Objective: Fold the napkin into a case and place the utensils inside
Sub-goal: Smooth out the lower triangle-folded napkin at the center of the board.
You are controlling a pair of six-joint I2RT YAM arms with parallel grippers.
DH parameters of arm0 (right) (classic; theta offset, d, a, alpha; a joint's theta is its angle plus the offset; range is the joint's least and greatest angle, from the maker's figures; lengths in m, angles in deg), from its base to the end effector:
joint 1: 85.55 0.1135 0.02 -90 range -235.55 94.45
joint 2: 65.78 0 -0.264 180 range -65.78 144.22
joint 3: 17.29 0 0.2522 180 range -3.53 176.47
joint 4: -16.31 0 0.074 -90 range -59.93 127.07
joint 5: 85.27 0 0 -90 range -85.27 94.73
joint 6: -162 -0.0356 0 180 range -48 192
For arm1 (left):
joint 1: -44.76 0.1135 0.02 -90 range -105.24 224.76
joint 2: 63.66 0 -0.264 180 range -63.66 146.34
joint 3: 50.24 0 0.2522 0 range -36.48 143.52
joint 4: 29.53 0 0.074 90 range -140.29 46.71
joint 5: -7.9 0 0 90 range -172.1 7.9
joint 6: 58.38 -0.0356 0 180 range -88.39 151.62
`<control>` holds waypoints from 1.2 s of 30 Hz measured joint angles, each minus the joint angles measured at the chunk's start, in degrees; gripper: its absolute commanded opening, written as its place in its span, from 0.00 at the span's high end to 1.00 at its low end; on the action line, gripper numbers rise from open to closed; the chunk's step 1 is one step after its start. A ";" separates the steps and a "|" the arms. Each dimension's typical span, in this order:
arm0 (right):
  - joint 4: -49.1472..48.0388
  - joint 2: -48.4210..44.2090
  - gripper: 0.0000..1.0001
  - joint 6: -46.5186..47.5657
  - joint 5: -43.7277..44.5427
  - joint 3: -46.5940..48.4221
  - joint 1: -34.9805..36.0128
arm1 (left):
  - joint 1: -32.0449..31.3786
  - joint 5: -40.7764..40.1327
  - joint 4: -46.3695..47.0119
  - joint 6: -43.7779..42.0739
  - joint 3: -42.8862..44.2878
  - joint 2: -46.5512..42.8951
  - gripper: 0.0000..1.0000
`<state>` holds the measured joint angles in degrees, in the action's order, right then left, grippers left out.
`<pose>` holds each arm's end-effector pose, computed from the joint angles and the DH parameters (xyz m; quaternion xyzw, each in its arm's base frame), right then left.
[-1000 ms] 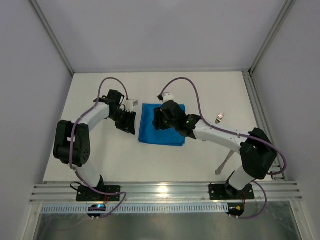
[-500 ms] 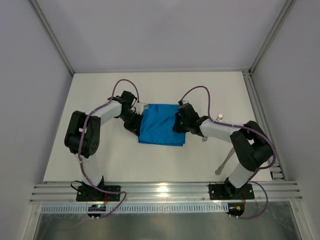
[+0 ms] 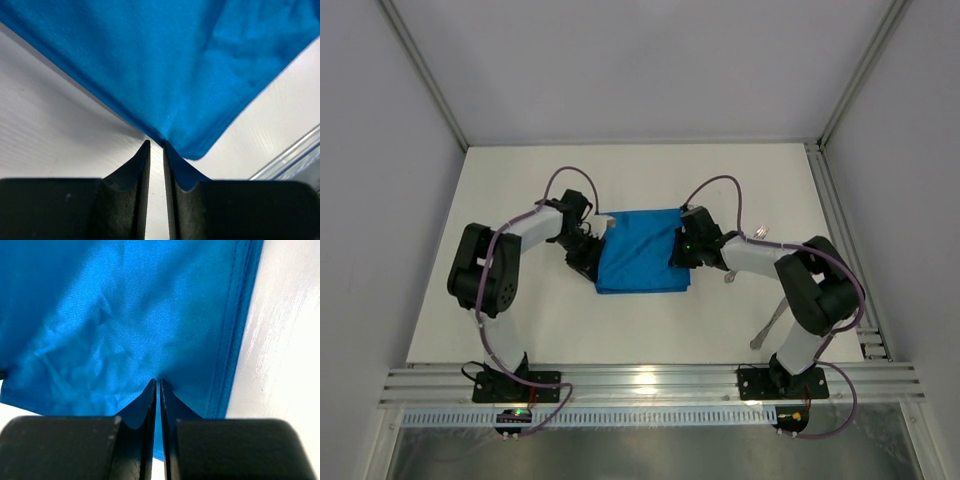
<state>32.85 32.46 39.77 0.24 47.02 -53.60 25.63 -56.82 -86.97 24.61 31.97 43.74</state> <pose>0.2843 0.1806 0.1496 -0.0109 0.9404 0.2107 0.2667 0.3170 -0.1260 0.1528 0.2339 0.9453 -0.2238 0.0393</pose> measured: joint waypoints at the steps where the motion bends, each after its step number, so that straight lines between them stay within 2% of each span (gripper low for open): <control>1: 1.05 -0.17 0.91 0.68 -0.13 0.46 0.00 | -0.02 0.17 -0.55 -0.83 -0.28 -0.61 0.81; 10: 5.14 -7.10 0.90 4.09 -3.80 5.18 0.11 | -0.50 1.79 -9.94 -8.52 5.25 -8.09 0.81; 14: 4.46 -8.33 0.90 3.48 -5.42 4.24 0.28 | -4.61 -1.33 -8.50 -8.68 4.55 -9.81 0.84; 19: 2.93 -8.35 0.91 1.70 -6.86 -1.20 0.33 | -11.93 -6.34 -4.39 -8.70 -0.61 -8.22 0.87; 24: 1.55 -6.40 0.94 0.15 -7.06 -5.31 0.31 | -11.72 -9.75 -1.51 -8.68 -4.17 -4.76 0.87; 29: 0.28 -4.46 0.94 -0.76 -7.61 -6.21 -0.17 | -11.47 -9.03 -1.53 -8.98 -4.44 -4.48 0.87; 36: 4.79 -4.90 0.92 1.79 -6.27 -3.28 -0.31 | -11.37 -1.40 -5.35 -12.68 -2.78 -6.10 0.72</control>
<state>37.64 27.56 41.56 -6.04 43.74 -53.91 14.26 -58.22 -92.33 11.93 29.19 37.64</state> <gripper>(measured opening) 0.064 0.238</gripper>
